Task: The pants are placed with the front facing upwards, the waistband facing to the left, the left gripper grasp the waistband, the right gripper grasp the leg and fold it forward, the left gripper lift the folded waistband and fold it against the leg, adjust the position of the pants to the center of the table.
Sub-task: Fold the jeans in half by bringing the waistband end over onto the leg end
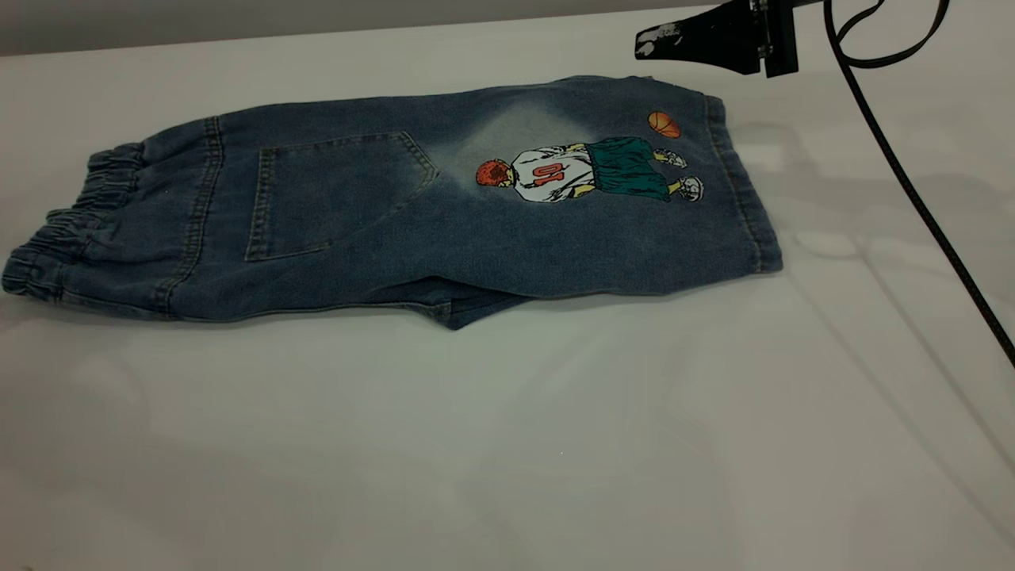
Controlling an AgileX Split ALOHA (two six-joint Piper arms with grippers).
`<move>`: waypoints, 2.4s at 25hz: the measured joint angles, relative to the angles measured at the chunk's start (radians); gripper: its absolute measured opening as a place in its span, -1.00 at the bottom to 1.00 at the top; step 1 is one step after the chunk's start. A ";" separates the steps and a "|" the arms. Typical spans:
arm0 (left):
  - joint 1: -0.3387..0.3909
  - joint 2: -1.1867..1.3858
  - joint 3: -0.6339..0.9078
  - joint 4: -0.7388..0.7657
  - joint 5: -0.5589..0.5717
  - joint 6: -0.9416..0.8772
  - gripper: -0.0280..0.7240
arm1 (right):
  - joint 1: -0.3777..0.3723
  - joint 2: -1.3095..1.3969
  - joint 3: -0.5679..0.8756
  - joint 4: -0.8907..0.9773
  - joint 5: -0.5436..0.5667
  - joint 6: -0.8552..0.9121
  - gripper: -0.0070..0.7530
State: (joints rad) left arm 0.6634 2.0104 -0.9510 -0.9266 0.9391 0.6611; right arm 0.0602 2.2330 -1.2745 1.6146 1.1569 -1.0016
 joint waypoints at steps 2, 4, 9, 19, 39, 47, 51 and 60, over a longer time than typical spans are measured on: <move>0.000 0.009 0.000 0.052 -0.023 -0.025 0.40 | 0.000 0.000 0.000 0.001 0.000 0.000 0.50; -0.005 0.025 0.001 0.068 -0.031 -0.028 0.40 | 0.000 0.000 0.000 0.001 0.000 0.000 0.50; -0.055 0.063 0.001 -0.003 -0.087 0.011 0.40 | 0.000 0.000 0.000 0.003 0.000 0.001 0.50; -0.107 0.084 0.001 -0.054 -0.148 0.037 0.40 | 0.000 0.000 0.000 0.003 0.000 0.000 0.50; -0.108 0.166 0.001 -0.231 -0.182 0.166 0.33 | 0.000 0.000 0.000 0.004 0.001 -0.004 0.50; -0.157 0.165 0.001 -0.301 -0.233 0.214 0.31 | 0.000 0.000 0.000 0.004 0.017 -0.004 0.49; -0.199 0.165 0.001 -0.308 -0.248 0.223 0.21 | 0.000 0.000 0.000 0.004 0.017 -0.004 0.49; -0.219 0.165 0.001 -0.354 -0.248 0.218 -0.52 | 0.070 0.000 0.000 0.004 0.000 -0.004 0.49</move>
State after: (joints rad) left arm 0.4442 2.1757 -0.9503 -1.2805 0.6912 0.8793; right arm 0.1305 2.2330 -1.2745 1.6191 1.1572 -1.0055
